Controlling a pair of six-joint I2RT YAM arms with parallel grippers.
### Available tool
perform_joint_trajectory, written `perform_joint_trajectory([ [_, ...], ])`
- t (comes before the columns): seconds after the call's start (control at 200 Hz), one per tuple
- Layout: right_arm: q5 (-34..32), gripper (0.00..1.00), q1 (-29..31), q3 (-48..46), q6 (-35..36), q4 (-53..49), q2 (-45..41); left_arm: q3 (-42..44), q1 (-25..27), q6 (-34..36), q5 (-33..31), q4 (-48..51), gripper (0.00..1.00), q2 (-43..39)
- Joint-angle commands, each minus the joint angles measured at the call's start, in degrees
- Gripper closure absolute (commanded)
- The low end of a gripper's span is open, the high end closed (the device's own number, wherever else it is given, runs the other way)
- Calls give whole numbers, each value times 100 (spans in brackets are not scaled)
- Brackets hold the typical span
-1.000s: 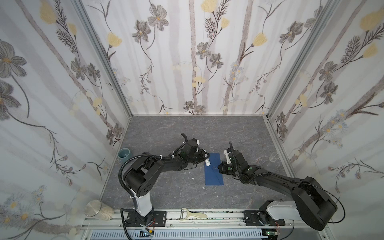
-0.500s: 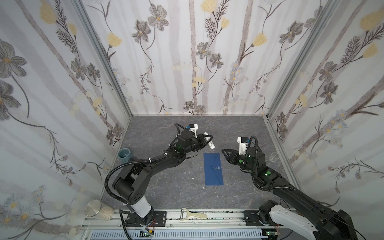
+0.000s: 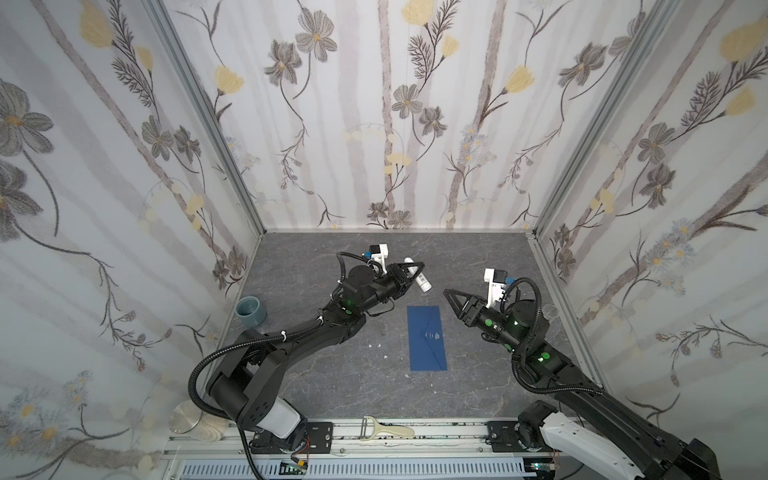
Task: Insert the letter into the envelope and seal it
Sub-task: 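Lift both grippers off the envelope, left gripper raising the white glue stick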
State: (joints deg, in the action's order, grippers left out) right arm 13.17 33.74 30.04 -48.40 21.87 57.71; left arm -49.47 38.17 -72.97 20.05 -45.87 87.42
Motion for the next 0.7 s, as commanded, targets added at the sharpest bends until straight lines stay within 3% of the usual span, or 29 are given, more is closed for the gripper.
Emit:
perform_joint_trajectory([
  [0.0, 36, 53, 45, 35, -111, 589, 112, 44, 58, -362, -303, -757, 100, 76],
  [0.215, 340, 51, 64, 293, -89, 949, 637, 64, 185, -908, -489, -1695, 100, 516],
  [0.695, 148, 51, 42, 524, 129, 862, 987, -19, 270, -993, -659, -1900, 100, 608],
])
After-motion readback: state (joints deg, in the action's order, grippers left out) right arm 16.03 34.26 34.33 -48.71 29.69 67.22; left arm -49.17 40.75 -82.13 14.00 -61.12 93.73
